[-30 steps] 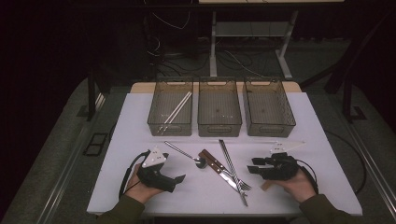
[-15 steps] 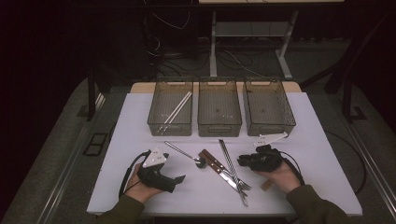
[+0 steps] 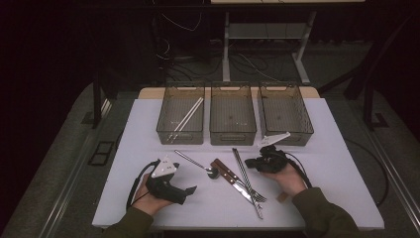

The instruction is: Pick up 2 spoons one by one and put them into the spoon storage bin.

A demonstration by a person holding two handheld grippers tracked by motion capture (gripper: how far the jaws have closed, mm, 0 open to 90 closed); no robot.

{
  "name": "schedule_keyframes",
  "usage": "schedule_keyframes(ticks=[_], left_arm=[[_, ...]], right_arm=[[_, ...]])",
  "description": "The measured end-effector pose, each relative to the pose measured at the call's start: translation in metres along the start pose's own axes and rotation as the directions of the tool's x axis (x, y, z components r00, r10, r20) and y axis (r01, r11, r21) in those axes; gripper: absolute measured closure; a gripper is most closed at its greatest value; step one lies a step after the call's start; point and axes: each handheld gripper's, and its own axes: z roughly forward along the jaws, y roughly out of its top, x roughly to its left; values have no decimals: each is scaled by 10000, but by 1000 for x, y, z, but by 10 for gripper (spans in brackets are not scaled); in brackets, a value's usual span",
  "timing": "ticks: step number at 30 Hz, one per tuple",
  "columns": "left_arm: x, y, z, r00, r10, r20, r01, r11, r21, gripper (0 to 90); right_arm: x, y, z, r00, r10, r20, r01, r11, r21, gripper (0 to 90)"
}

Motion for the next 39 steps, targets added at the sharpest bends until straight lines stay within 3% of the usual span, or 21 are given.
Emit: schedule_keyframes(ticks=[10,19,39], left_arm=[[0,0,0,10000,-51,-4,51,10000,-72,0],[0,0,-1,10000,-59,0,59,9999,-102,0],[0,0,-1,10000,-12,-16,12,10000,-99,0]], right_arm=[[1,9,19,9999,-23,170,19,9998,212,889],[8,15,29,9998,-218,-51,218,9996,199,889],[15,21,37,9990,-419,-168,422,9989,196,900]])
